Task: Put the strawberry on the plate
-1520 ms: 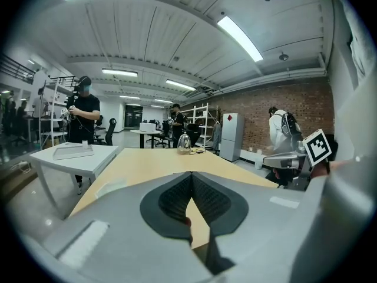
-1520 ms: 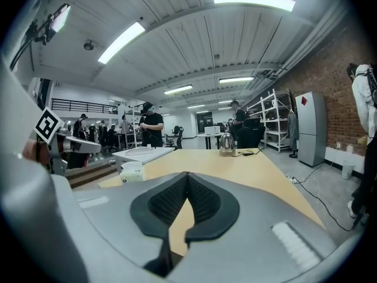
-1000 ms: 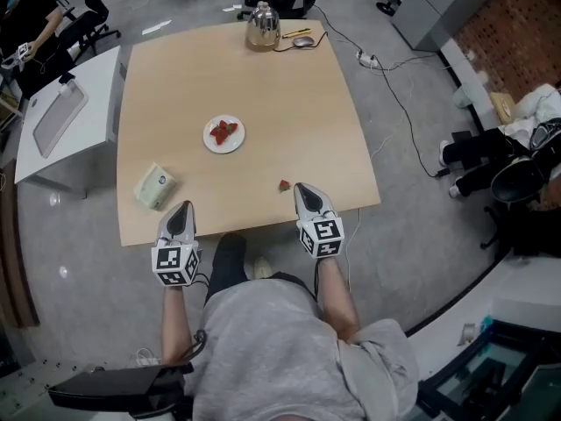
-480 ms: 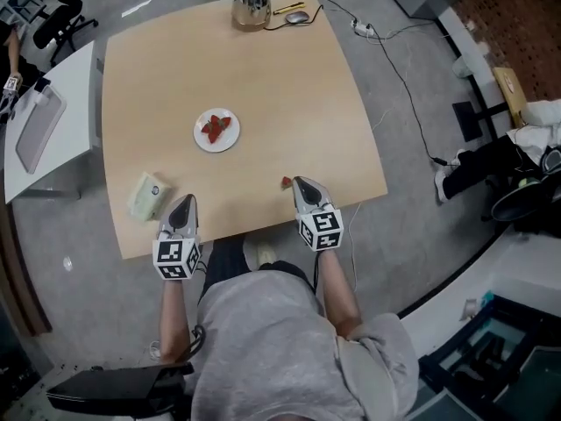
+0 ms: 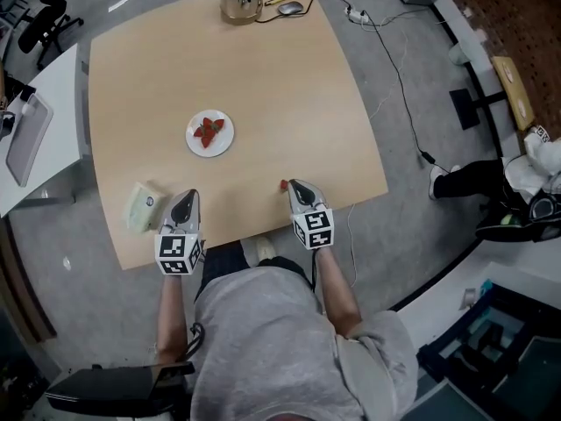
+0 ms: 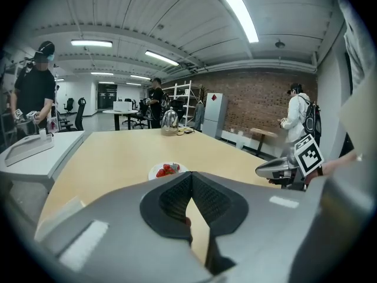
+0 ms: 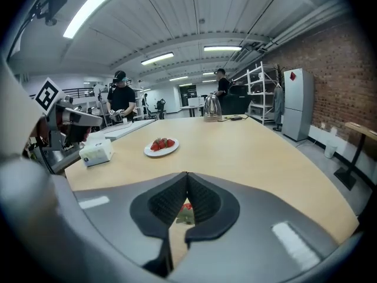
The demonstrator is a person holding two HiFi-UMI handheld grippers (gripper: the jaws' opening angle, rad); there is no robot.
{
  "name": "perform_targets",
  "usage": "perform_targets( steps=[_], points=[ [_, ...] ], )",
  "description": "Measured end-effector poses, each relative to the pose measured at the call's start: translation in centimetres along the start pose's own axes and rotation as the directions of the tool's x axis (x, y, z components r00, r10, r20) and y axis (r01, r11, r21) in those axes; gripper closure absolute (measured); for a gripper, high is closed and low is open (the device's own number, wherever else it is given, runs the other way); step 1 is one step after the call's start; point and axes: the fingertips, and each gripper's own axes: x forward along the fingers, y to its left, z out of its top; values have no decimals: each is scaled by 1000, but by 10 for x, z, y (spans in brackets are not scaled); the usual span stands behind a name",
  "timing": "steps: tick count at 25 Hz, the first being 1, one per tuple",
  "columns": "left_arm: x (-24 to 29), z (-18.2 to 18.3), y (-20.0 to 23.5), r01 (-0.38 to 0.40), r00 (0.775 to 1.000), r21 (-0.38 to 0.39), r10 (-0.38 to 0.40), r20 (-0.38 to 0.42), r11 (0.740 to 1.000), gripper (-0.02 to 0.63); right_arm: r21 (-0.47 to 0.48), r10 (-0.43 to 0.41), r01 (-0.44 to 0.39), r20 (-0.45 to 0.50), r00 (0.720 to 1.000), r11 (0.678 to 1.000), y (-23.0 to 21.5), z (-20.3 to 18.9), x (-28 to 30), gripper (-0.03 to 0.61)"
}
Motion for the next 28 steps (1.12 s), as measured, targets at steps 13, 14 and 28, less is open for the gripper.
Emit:
perform_targets(
  steps=[13,14,28],
  points=[
    [17,-10,11,-4,999,-22,3,-38,1000,594,34,18,-14,-107,994,999,-4,-36,23,433],
    [17,-11,12,-4,999,-23,3,-40,1000,594,34,20,-16,-115,993,999,-4,-39,24,425],
    [23,-17,21,-26,998,-25,24,-62,999,594,51,49,-38,-217,975,998,1,-64,40,345]
  ],
)
